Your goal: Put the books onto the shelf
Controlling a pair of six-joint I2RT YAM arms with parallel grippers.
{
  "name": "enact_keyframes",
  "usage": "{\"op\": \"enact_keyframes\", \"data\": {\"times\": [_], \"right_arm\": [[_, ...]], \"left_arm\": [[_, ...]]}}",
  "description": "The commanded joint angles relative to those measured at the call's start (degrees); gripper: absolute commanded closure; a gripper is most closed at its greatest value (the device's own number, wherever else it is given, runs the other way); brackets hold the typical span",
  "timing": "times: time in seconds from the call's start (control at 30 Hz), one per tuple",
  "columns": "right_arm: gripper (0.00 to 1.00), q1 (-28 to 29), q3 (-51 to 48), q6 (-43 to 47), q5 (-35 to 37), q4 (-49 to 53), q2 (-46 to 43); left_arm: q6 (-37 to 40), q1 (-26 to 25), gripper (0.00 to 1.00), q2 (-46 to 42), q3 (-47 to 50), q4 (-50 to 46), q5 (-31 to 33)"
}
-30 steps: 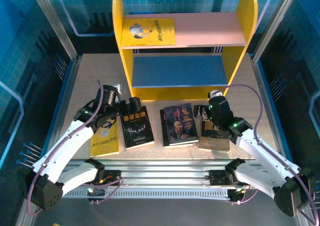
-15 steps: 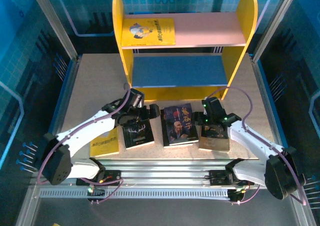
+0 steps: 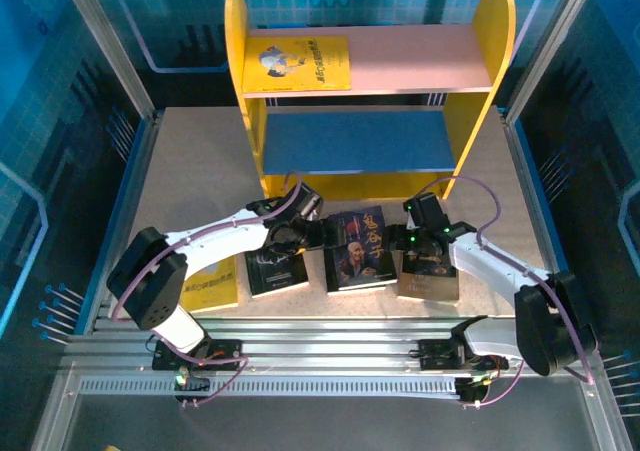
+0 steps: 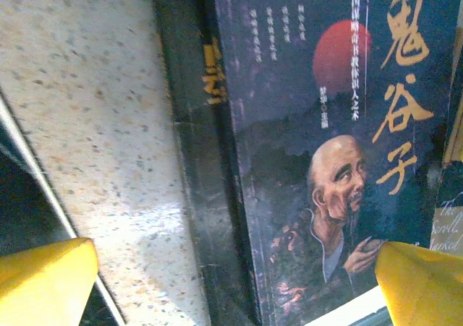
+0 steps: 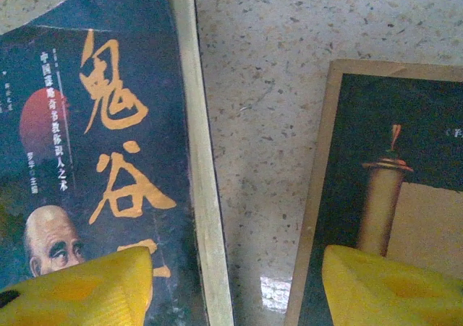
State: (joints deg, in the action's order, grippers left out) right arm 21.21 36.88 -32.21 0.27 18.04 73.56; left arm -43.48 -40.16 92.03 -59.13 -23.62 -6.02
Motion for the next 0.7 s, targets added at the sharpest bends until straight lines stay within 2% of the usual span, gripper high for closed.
{"op": "enact_keyframes", "data": {"times": [0.0, 0.3, 0.67], "right_arm": [[0.37, -0.9, -1.3, -1.4, -3.0, -2.3, 1.7], [0.45, -1.3, -1.6, -2.2, -5.2, -6.0, 7.1], [0.62, -1.3, -1.6, -2.4, -8.9, -9.0, 11.7]], "left_arm": [[-0.3, -1.1, 0.01, 1.9, -2.3, 0.7, -2.9], [-3.5, -3.0, 0.01, 6.0, -1.5, 6.3, -5.5], [-3.2, -3.6, 0.01, 8.8, -1.2, 9.0, -6.9]]}}
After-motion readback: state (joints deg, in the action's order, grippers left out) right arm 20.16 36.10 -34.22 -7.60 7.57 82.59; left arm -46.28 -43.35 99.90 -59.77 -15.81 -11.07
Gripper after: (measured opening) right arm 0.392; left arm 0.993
